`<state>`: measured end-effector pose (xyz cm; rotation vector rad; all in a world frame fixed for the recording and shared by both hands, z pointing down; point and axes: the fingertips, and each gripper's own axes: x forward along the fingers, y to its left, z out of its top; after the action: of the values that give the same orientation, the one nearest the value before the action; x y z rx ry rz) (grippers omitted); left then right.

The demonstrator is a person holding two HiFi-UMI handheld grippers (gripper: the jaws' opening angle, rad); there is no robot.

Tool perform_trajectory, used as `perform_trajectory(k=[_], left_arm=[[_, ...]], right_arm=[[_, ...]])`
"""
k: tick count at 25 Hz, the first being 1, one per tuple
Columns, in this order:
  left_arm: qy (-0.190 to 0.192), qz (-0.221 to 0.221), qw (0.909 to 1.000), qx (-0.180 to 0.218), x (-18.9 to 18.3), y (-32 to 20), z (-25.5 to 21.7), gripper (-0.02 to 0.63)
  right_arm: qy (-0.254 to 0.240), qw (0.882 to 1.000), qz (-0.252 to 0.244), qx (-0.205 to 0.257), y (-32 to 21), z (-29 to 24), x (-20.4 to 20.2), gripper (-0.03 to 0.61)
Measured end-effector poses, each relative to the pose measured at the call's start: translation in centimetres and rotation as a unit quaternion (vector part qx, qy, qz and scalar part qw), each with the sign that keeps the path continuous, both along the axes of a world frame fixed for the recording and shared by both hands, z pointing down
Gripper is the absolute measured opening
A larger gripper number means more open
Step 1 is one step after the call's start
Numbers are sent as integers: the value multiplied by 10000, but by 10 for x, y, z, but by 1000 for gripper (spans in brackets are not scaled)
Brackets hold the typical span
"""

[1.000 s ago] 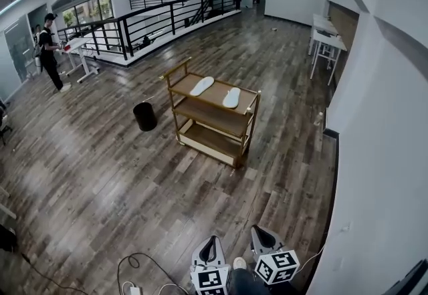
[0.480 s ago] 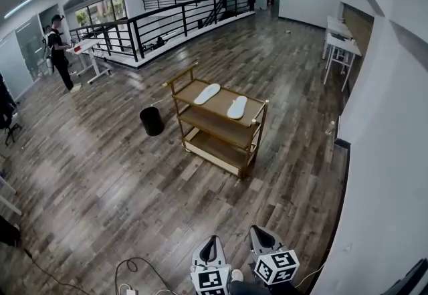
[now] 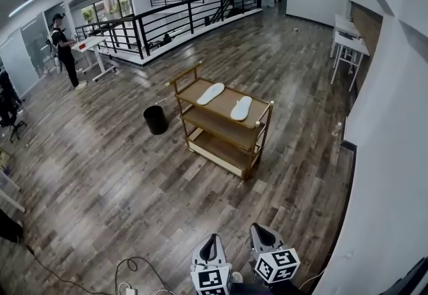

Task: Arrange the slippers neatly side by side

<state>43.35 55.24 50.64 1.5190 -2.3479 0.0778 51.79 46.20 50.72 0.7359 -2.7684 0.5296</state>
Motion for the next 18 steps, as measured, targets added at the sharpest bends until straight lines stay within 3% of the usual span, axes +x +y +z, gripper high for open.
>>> perform_trajectory(k=[11, 18], left_arm=[[-23, 164, 9998, 97, -36, -46, 3, 0], [50, 79, 9999, 76, -88, -75, 0, 0]], right_arm=[[51, 10000, 9, 5, -40, 5, -39, -2], [46, 9999, 29, 111, -72, -1, -88, -2]])
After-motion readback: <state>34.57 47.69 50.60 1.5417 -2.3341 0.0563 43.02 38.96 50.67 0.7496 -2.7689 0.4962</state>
